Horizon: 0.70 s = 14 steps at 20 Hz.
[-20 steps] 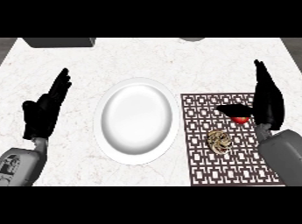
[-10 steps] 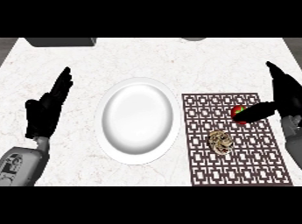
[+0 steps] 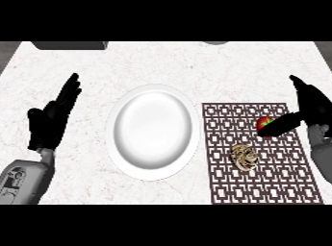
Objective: Pick the tomato from the placemat and place it in the plate
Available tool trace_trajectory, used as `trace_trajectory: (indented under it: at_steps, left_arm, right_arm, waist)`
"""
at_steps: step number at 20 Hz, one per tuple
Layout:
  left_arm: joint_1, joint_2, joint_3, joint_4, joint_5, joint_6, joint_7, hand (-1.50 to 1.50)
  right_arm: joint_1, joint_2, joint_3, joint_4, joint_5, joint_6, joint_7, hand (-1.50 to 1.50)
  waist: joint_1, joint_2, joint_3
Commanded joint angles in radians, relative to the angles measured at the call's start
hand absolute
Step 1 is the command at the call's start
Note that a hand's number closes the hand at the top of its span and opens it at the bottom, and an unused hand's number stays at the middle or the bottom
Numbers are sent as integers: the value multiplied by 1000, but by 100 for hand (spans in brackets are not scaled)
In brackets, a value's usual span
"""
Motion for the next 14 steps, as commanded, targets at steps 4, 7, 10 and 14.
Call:
trace_trajectory:
  at_steps: [4, 7, 10, 14]
  left_arm:
    - [-33, -31, -2, -35, -54, 31, 57, 0]
    - [58, -65, -15, -16, -70, 17, -35, 0]
    - [-34, -64, 35, 5, -74, -6, 23, 0]
    - [-2, -41, 33, -84, -74, -41, 94, 0]
  right_arm:
    - [-21, 96, 16, 190, 47, 59, -31, -150]
    - [61, 128, 22, 129, 87, 33, -9, -150]
    - [-5, 129, -67, 267, 90, 102, -113, -150]
    - [-22, 171, -82, 417, 132, 71, -210, -150]
  waist:
    - [9, 2, 1]
    - [3, -1, 0]
    - [2, 1, 0]
    - [11, 2, 1]
